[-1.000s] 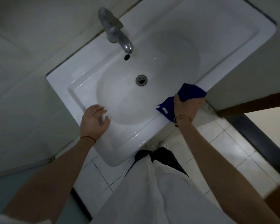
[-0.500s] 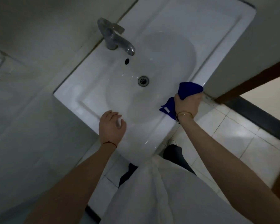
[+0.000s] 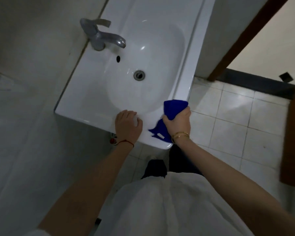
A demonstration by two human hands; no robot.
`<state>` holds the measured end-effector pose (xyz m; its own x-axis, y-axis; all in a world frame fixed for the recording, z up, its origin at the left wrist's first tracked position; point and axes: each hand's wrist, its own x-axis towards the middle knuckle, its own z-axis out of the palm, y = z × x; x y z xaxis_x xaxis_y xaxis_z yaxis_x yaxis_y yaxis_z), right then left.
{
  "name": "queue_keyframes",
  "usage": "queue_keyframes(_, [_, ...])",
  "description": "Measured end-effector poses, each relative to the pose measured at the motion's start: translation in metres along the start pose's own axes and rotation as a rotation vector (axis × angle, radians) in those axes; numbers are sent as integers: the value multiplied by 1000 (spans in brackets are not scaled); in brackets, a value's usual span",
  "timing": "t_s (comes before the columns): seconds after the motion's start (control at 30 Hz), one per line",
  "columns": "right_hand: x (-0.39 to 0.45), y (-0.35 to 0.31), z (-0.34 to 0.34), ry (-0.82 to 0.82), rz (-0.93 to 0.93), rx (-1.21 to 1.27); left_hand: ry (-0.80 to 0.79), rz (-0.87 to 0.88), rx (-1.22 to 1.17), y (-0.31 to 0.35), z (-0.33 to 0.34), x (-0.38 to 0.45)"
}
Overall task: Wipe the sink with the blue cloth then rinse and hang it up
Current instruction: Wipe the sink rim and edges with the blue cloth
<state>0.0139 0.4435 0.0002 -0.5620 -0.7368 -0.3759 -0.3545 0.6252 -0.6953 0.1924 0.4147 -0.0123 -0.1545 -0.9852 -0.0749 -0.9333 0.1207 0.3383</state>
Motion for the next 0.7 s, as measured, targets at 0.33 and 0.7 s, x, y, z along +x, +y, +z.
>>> queue_keyframes(0.33, [35, -19, -7, 29, 41, 8, 103, -27, -69, 7, -2, -3])
queue_keyframes(0.7, [16, -6, 1, 54, 18, -34, 69, -55, -69, 10, -5, -3])
